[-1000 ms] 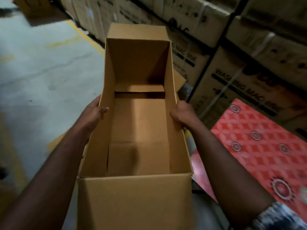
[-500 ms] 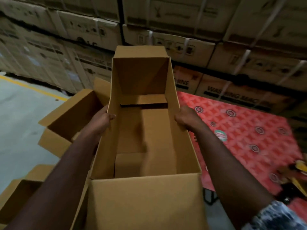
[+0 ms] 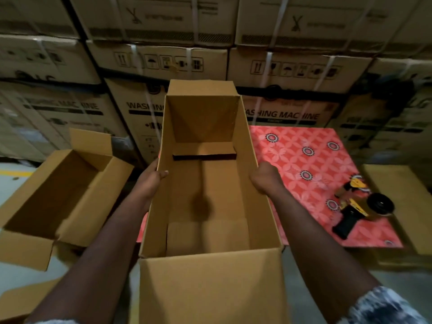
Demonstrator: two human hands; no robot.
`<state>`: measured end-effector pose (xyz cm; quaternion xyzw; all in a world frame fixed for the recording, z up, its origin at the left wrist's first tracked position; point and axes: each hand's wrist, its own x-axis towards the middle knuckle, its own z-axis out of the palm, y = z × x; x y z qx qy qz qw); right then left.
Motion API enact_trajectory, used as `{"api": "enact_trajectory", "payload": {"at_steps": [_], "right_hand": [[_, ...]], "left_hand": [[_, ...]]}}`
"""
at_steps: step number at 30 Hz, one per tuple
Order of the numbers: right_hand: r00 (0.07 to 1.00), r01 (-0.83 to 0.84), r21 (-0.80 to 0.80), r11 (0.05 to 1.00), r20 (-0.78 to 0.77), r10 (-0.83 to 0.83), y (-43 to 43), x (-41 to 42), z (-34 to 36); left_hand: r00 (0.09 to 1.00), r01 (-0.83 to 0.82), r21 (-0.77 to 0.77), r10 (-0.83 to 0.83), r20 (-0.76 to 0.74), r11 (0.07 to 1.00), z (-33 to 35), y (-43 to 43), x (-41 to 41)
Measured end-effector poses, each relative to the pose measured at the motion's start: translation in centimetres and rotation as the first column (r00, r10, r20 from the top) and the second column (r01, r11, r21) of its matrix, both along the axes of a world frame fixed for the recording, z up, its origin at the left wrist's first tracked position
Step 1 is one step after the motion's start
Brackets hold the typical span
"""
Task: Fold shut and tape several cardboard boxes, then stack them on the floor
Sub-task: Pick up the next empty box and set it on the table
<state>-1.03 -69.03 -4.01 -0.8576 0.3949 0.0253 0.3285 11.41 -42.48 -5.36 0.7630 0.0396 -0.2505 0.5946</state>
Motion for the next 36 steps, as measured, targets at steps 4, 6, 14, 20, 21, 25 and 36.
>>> {"api": "enact_trajectory", "payload": {"at_steps": [4, 6, 14, 20, 21, 25, 36], "right_hand": [[0.998, 0.052, -0.049, 0.997, 0.044, -0.050, 0.0, -0.1, -0.1], [0.995, 0.036, -0.105, 0.994, 0.092, -0.026, 1.1, -0.6, -0.1], [0.941, -0.289, -0.199, 0.936, 0.122, 0.316, 12.5, -7.9, 1.2], [0.931, -0.301, -0.109, 0.947, 0.179, 0.317, 18.5, -9.1, 0.1], [0.929, -0.284, -0.095, 0.954, 0.221, 0.298, 19.2, -8.9, -0.2], [0.949, -0.189, -0.333, 0.924, 0.179, 0.259, 19.0, -8.7, -2.3], [0.893, -0.228, -0.458, 0.859, 0.253, 0.372, 9.1, -12.8, -3.8]], "left_hand": [[0.997, -0.072, 0.006, 0.072, 0.034, 0.997, 0.0, -0.1, 0.9], [0.992, -0.116, -0.003, 0.116, 0.055, 0.993, 0.1, -0.1, 0.9], [0.948, -0.307, -0.098, 0.313, 0.052, 0.947, -0.3, -2.8, 0.6], [0.895, -0.421, -0.187, 0.440, 0.073, 0.888, -0.6, -6.9, -1.8], [0.887, -0.436, -0.211, 0.458, 0.067, 0.875, -0.7, -7.5, -2.4], [0.862, -0.476, -0.270, 0.505, 0.049, 0.837, -0.8, -8.9, -4.5], [0.715, 0.158, 0.370, -0.365, 0.596, 0.915, -3.0, -6.0, -4.2]]}}
